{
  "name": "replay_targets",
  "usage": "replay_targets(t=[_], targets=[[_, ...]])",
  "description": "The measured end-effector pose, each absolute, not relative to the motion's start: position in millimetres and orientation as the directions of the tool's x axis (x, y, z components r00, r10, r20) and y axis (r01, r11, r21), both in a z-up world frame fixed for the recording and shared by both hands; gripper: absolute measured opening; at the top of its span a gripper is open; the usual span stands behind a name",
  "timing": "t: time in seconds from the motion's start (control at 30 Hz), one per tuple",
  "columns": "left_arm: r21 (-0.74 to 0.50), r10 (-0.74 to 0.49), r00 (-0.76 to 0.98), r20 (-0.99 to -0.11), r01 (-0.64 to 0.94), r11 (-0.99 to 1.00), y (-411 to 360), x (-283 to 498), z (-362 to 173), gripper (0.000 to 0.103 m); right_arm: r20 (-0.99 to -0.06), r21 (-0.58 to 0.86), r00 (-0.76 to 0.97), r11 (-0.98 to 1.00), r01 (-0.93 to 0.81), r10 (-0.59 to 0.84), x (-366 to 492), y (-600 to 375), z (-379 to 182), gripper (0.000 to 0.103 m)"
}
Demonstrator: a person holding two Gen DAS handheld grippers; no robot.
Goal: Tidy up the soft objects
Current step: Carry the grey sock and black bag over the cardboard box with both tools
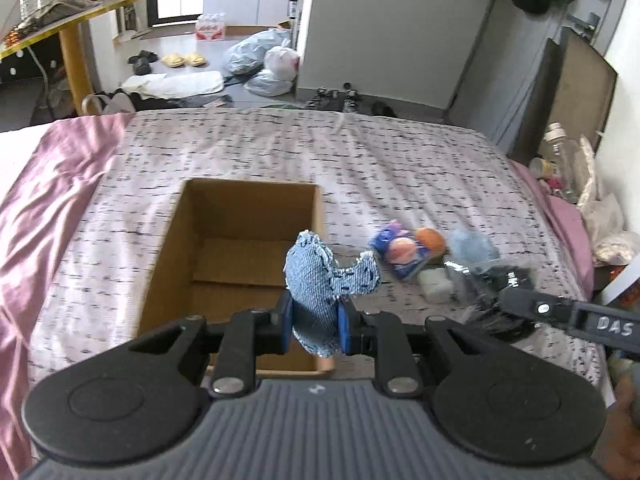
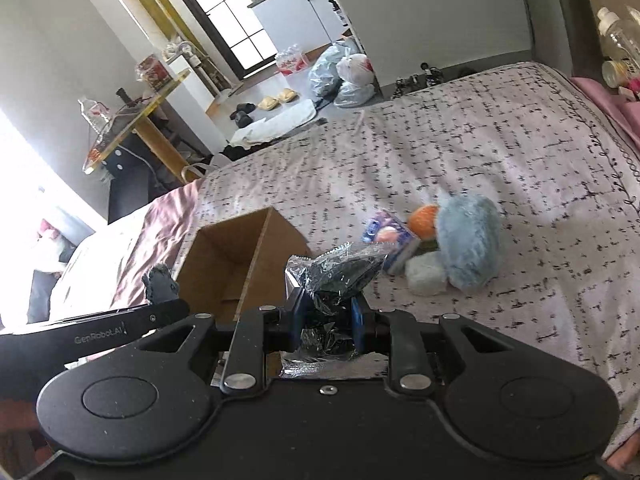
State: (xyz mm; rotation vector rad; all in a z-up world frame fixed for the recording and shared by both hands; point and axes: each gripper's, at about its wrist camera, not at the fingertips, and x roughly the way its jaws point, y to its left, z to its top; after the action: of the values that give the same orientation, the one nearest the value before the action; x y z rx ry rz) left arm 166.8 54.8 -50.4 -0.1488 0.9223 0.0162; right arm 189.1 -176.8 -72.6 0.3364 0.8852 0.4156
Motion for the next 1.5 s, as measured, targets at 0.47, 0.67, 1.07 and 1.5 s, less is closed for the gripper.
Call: replay_targets(t=[0.47, 0.67, 1.07, 1.5], targets=[[-0.099, 0.009, 0.574, -0.819, -0.156, 0.983, 112.1, 172.2, -61.4, 0.021, -0.666, 0.425, 0.546, 0.860, -0.282, 0.509, 195.5, -118.4, -59.9, 0.024], [-0.112, 0.003, 0.531, -0.847, -0.186, 0.976, 129.7, 175.6, -85.6, 0.021, -0.668, 0.429, 0.525, 0.850, -0.307, 0.527, 202.5, -91.4, -64.4, 0.024], [-0.087, -0.016, 0.430, -0.903, -0.146, 0.985, 127.8, 206.5, -126.7, 0.021, -0.695, 0.407, 0.490, 0.849, -0.337, 0.527, 218.6, -51.4, -79.1, 0.024], [-0.059, -0.004, 0.376, -0.927, -0.135, 0.989, 128.7, 212.6, -146.8, 0.027, -0.721, 0.368, 0.469, 0.856, -0.363, 0.509, 225.0, -30.6, -88.2, 0.024]])
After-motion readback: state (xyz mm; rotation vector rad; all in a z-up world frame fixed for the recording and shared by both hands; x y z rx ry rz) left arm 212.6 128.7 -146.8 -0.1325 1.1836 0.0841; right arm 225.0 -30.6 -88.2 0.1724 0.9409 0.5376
